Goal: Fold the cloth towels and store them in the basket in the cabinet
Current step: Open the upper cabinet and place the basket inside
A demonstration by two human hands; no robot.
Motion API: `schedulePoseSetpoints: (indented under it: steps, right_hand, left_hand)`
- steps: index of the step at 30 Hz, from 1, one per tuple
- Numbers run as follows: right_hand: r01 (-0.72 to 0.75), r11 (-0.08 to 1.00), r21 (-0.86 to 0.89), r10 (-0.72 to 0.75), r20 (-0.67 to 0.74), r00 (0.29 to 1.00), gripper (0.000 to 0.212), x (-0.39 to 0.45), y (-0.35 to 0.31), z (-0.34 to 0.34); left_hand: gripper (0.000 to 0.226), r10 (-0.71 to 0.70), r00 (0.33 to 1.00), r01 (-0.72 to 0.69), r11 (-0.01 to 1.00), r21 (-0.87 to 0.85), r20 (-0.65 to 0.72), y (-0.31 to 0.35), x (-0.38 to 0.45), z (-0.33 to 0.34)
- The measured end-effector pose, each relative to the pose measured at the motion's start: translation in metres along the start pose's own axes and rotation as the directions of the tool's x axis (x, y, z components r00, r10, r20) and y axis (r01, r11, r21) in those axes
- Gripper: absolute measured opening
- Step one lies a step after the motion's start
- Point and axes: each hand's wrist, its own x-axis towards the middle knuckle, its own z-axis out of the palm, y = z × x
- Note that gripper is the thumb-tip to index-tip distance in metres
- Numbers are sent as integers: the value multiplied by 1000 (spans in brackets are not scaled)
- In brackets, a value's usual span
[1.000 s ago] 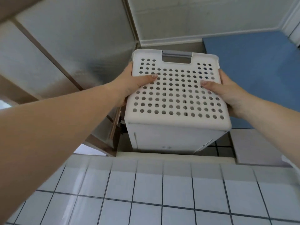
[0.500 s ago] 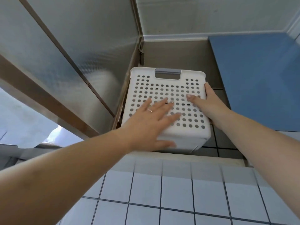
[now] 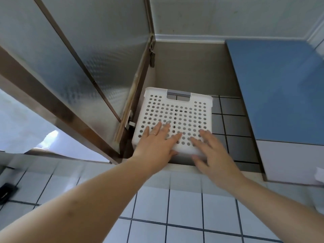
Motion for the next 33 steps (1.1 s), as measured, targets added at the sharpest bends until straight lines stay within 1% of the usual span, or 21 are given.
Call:
schedulePoseSetpoints:
  steps: [3, 6, 14, 19, 21, 23, 25, 28, 31, 33]
  right_hand:
    - [-20, 996, -83, 32, 146, 989, 60, -1, 0, 8]
    - [-16, 993, -120, 42, 218, 975, 64, 6, -2, 9]
    - [-29, 989, -147, 72, 298, 952, 67, 7, -2, 9]
    - [-33, 987, -155, 86, 347, 934, 69, 10, -3, 8]
    - [-39, 986, -162, 98, 371, 923, 70, 12, -5, 4]
    - [-45, 985, -164, 105, 378, 920, 70, 11, -8, -1]
    - [-28, 981, -190, 100, 382, 919, 70, 9, -12, -3]
    - [-3, 969, -245, 105, 403, 909, 72, 5, -16, -1]
    - [-14, 965, -260, 129, 431, 893, 74, 5, -17, 0]
    - [-23, 965, -260, 140, 441, 886, 74, 6, -18, -1]
  left_hand:
    - [54, -46, 997, 48, 998, -30, 63, 4, -2, 15]
    - [55, -77, 994, 83, 994, -72, 79, 6, -3, 25]
    - [55, -62, 991, 77, 989, -129, 116, 3, -2, 27]
    - [56, -52, 983, 77, 987, -141, 174, 1, -1, 24]
    - [57, -80, 979, 109, 983, -149, 187, 3, -1, 21]
    - [59, -170, 965, 203, 967, -156, 201, 6, -8, 19]
    - [63, -242, 949, 269, 956, -114, 204, 6, -18, 19]
    - [65, -262, 941, 282, 957, -65, 216, 1, -27, 20]
    - [65, -254, 937, 280, 957, -81, 241, 0, -25, 19]
    - [64, -261, 934, 297, 947, -121, 243, 1, -24, 18]
